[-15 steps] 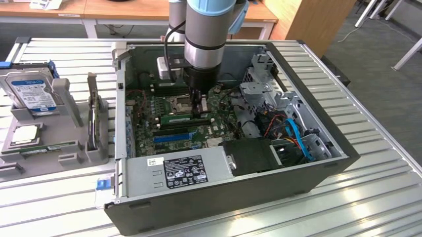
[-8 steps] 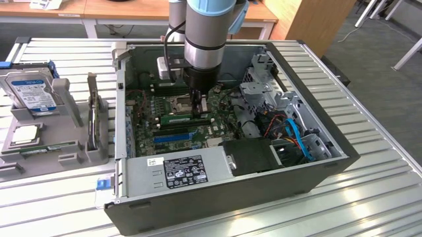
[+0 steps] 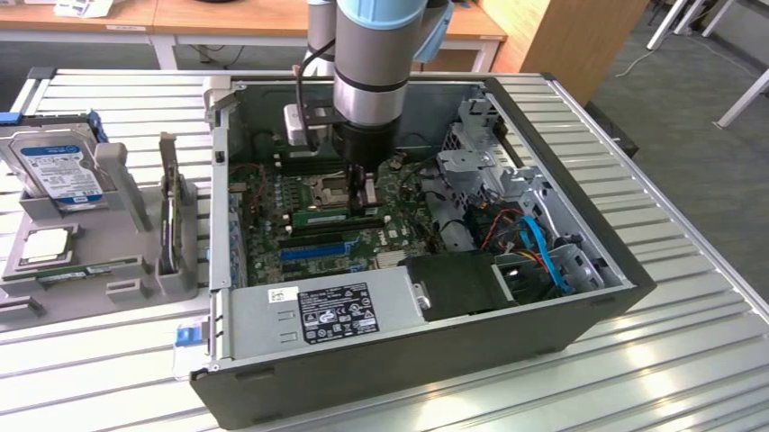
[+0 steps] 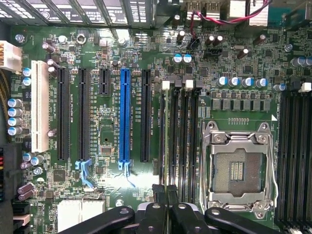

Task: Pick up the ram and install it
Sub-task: 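Insert the ram into the slot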

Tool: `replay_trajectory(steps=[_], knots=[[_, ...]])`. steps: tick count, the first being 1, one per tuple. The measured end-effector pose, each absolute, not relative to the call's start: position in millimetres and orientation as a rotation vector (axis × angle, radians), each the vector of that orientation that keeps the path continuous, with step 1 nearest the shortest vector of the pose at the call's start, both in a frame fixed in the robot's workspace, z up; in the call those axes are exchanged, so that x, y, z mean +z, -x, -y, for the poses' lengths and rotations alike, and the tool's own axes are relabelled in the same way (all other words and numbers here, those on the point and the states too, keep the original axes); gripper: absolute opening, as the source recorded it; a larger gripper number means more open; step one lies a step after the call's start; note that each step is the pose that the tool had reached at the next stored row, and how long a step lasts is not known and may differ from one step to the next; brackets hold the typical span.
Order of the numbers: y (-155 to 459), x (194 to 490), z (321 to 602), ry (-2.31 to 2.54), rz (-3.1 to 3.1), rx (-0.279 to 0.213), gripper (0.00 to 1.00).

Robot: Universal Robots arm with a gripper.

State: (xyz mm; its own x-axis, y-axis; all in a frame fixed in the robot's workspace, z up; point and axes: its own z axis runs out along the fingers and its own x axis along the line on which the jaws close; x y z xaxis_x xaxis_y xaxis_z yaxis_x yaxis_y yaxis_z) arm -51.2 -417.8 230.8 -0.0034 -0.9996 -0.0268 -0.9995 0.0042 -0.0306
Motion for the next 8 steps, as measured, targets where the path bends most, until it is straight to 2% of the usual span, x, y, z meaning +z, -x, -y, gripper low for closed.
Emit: replay_trajectory(steps=[8], knots=[[51.8,230.5,417.9,2.187,-2.196,-0.008,0.12]])
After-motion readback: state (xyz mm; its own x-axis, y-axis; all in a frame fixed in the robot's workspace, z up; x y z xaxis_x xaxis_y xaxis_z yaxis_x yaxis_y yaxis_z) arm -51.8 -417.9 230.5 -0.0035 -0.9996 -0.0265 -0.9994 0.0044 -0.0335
